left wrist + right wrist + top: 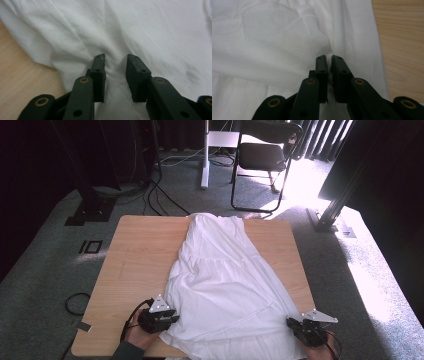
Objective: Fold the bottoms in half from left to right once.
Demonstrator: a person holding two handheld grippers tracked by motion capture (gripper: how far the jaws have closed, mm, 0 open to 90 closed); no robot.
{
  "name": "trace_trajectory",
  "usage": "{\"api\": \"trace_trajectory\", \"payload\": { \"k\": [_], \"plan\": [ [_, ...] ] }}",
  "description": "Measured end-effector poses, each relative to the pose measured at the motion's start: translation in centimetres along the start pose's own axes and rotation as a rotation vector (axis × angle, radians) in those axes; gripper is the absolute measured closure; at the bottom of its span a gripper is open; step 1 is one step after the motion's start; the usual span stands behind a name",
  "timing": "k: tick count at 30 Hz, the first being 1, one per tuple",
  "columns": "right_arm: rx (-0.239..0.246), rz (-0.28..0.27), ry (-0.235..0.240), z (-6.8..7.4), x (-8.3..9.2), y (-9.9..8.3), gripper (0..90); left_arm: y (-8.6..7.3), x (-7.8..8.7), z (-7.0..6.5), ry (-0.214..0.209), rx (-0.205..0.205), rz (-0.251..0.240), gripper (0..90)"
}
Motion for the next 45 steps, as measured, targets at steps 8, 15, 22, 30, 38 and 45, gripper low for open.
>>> {"api": "trace_trajectory", "payload": {
  "k": [8, 15, 22, 30, 38, 45],
  "plan": [
    [0.004, -0.014, -0.018, -0.7, -2.0, 2.1, 82.9, 1.9, -1.8, 3.2, 0.055, 0.013, -0.011, 72.4],
    [-0.002, -0.021, -0.035, -1.7, -4.0, 4.4, 80.1, 3.3, -3.1, 6.9, 0.124, 0.088, -0.017, 71.2],
    [0.002, -0.051, -0.053, -0.9, -4.3, 7.8, 55.1, 3.6, -2.2, 7.3, 0.118, 0.115, -0.056, 56.6],
    [0.032, -0.058, -0.014, 0.4, -5.9, 11.1, 47.6, 2.0, 1.4, 7.2, 0.145, 0.133, -0.094, 51.0],
    [-0.005, 0.032, 0.059, -0.2, -7.1, 9.3, 82.4, -2.8, 4.1, 7.2, 0.161, 0.189, -0.065, 47.0],
    [0.01, -0.07, 0.072, -0.1, -2.9, 8.6, 88.3, -3.0, 2.0, 7.4, 0.179, 0.16, -0.021, 41.9]
  ]
}}
Point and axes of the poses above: each handheld gripper's, and its own axes: x roughly backward along the jaws, y roughly out of its top, z roughly to its left, the point moved 3 cm from there along -x, roughly forward along the jaws, and after that the axes turned 4 degrees about y, right-handed, at the moved point
